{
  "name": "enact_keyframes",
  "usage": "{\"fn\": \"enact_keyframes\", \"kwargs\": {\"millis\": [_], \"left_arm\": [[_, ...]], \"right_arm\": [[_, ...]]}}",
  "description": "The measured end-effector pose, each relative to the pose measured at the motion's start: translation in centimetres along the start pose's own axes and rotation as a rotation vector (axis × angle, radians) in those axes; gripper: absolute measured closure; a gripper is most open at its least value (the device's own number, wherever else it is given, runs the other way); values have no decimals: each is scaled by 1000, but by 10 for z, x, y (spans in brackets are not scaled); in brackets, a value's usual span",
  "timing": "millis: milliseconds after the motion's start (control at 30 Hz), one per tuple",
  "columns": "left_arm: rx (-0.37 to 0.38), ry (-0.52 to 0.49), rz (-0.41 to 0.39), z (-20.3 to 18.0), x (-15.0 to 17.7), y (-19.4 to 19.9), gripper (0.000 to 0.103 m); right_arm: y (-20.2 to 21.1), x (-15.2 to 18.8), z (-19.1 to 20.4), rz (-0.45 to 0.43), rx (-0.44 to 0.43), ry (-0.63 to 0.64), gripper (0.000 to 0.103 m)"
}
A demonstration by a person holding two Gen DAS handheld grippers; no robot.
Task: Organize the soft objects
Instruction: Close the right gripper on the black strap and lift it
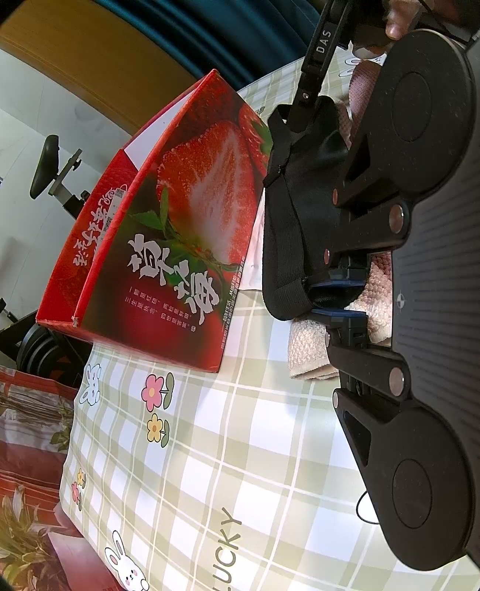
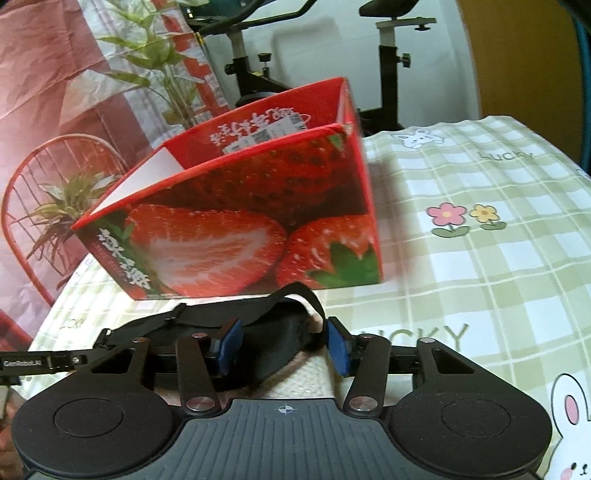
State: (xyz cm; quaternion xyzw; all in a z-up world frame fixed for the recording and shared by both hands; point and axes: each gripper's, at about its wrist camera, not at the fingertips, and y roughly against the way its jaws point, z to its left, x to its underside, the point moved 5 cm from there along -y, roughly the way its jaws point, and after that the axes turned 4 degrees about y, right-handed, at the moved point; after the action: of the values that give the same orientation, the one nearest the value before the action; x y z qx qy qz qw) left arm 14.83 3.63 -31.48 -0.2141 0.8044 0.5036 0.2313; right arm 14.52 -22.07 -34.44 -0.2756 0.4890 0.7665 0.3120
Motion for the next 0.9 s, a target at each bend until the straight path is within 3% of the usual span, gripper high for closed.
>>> {"fn": "enact_keyframes", "kwargs": {"millis": [67, 200, 267, 600, 900], "left_arm": [[0, 0, 0, 0, 0, 0, 89], [1, 2, 1, 0, 0, 0, 89], [1, 2, 1, 0, 1, 0, 89], [2, -27, -34, -7, 1, 11, 92], [28, -83, -97, -25, -2, 38, 93]], "right_arm": [[4, -3, 3, -17, -11, 10, 61], [11, -10, 5, -40, -12, 25, 80], [14, -12, 4, -46, -13, 27, 84], [29, -18, 18, -71, -37, 122, 92], [46, -26, 45, -77, -68, 229, 93]]}}
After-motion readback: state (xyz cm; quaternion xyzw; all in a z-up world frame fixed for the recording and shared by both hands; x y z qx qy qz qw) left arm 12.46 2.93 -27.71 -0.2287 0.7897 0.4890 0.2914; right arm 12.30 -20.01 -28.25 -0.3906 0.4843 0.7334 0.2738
